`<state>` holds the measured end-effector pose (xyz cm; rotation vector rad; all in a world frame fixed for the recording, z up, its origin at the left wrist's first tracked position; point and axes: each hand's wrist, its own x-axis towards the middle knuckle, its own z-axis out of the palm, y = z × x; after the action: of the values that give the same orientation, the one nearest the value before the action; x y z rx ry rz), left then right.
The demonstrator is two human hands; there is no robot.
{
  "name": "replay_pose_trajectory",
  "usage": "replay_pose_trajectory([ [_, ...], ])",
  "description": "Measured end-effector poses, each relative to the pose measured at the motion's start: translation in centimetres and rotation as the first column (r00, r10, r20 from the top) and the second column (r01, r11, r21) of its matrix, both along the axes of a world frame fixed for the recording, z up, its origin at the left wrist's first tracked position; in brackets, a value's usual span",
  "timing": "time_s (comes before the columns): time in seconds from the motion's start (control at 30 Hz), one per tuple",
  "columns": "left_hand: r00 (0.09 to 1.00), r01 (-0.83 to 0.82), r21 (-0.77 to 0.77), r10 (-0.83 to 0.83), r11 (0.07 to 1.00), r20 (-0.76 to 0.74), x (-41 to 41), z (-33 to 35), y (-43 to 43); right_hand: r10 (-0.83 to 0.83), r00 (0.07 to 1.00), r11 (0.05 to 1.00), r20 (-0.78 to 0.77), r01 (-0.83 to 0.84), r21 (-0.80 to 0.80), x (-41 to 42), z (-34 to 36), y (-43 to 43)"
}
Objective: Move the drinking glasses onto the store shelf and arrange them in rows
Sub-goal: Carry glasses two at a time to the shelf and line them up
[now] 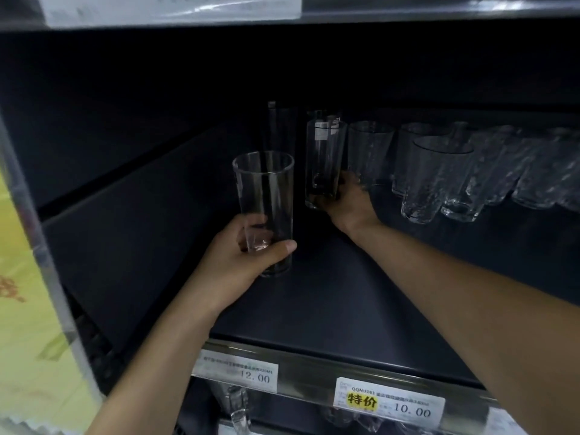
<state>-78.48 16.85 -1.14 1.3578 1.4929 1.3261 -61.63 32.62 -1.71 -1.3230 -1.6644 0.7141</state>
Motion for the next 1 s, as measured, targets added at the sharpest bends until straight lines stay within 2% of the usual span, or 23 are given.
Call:
replay_pose_trajectory([
  [0.37, 1.0, 0.007, -0.007, -0.007, 1.0, -0.004, -0.06, -0.06, -0.23, -0.034, 0.989, 0.999, 0.146, 0.038, -0.021, -0.26, 0.19, 0.09],
  [1.0, 1.0, 0.003, -0.018, -0.003, 1.0, -0.003, 0.07, 0.06, -0.48, -0.047, 0.978, 0.997, 0.205, 0.059, -0.052, -0.65, 0.36, -0.06],
])
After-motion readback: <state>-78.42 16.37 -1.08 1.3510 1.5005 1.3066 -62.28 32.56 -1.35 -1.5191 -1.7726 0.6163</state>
